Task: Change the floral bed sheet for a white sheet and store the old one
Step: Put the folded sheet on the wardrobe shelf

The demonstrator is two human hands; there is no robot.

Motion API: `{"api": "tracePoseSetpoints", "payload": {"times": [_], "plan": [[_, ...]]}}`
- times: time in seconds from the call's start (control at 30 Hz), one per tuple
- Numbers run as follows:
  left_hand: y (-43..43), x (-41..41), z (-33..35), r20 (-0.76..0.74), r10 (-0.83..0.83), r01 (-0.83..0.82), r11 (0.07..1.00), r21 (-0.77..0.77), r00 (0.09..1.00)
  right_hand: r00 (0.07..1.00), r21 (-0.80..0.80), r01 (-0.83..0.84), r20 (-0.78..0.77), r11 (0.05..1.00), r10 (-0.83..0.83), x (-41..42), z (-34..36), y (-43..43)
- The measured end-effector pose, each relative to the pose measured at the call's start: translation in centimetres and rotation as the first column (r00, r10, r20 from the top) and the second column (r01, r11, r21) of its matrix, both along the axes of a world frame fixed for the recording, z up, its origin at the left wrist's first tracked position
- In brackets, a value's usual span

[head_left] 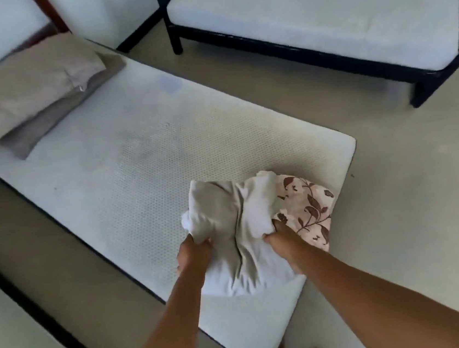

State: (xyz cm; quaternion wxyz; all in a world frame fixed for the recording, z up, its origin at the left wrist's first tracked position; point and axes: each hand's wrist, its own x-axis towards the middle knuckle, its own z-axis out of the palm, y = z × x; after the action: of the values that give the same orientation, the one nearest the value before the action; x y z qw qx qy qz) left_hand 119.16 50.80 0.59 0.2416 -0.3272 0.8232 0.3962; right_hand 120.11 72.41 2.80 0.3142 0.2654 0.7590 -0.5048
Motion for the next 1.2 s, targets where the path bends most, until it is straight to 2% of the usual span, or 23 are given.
{"api": "tracePoseSetpoints", "payload": {"times": [0.1, 0.23, 0.33, 0.4, 0.47, 0.53, 0.6, 0.67, 0.7, 0.77, 0.87, 0.93, 1.03, 1.1, 1.13, 1.2], "plan": [[-3.1, -2.6, -3.8, 0.012, 0.096, -0.093, 0.987, -0.132, 0.995, 0.998, 0.018, -0.058, -0.019, 0.998, 0.058, -3.6, -4.4, -4.1], [-5.0, -4.0, -8.1, 0.020, 0.110, -0.098, 0.942, -0.322, 0.994, 0.995, -0.033, -0.084, 0.049, 0.996, 0.086, -5.5, -9.8, -7.1], [-4.8, -2.8, -12.8, 0.090, 0.015, 0.008, 0.970, -0.242, 0.996, 0.984, -0.121, -0.117, 0.116, 0.986, 0.131, -4.3, -15.1, -7.6], [-3.4, -1.6, -15.7, 0.148, -0.137, 0.158, 0.977, -0.141, 0.980, 0.980, -0.164, -0.080, 0.165, 0.983, 0.108, -3.0, -17.5, -6.9], [-0.9, -0.4, -17.4, 0.189, -0.199, 0.227, 0.964, -0.140, 0.962, 0.979, -0.149, -0.021, 0.199, 0.989, 0.051, -2.1, -18.0, -5.6], [2.1, 0.7, -17.2, 0.145, -0.147, 0.174, 0.965, -0.198, 0.978, 0.980, -0.031, 0.092, 0.183, 0.995, -0.085, -1.0, -18.3, -3.8], [5.4, 1.2, -16.9, -0.036, -0.189, 0.177, 0.961, -0.213, 0.981, 0.972, 0.269, 0.219, 0.027, 0.938, -0.235, -0.6, -18.3, -1.4], [9.1, 1.4, -16.8, -0.200, -0.234, 0.222, 0.972, -0.079, 0.951, 0.956, 0.523, 0.278, -0.071, 0.806, -0.284, -0.3, -18.2, 1.1], [10.9, 1.3, -16.8, -0.221, -0.212, 0.221, 0.975, 0.018, 0.952, 0.947, 0.596, 0.282, -0.047, 0.752, -0.317, -0.4, -18.1, 2.2], [14.6, 1.3, -17.4, -0.150, -0.143, 0.170, 0.968, 0.187, 0.978, 0.917, 0.657, 0.284, 0.027, 0.698, -0.398, -0.9, -18.2, 5.1], [18.5, 0.9, -19.4, 0.070, -0.014, -0.005, 0.965, 0.263, 0.997, 0.885, 0.604, 0.319, 0.087, 0.730, -0.458, -1.5, -20.1, 9.2], [19.3, -0.1, -20.3, 0.226, 0.235, -0.293, 0.916, 0.274, 0.945, 0.858, 0.483, 0.400, 0.102, 0.779, -0.504, -2.0, -20.9, 10.7], [19.1, -2.0, -21.2, 0.375, 0.471, -0.580, 0.770, 0.266, 0.798, 0.790, 0.313, 0.557, 0.085, 0.769, -0.607, -2.5, -21.6, 12.1], [18.8, -2.9, -21.7, 0.443, 0.554, -0.707, 0.600, 0.375, 0.705, 0.739, 0.258, 0.628, 0.099, 0.734, -0.667, -2.4, -22.1, 12.9], [18.8, -3.2, -22.0, 0.472, 0.552, -0.726, 0.529, 0.439, 0.687, 0.713, 0.206, 0.660, 0.134, 0.723, -0.689, -2.2, -22.3, 13.3], [18.5, -3.7, -22.1, 0.473, 0.541, -0.716, 0.463, 0.523, 0.695, 0.658, 0.057, 0.724, 0.241, 0.687, -0.713, -1.7, -22.6, 14.0]]}}
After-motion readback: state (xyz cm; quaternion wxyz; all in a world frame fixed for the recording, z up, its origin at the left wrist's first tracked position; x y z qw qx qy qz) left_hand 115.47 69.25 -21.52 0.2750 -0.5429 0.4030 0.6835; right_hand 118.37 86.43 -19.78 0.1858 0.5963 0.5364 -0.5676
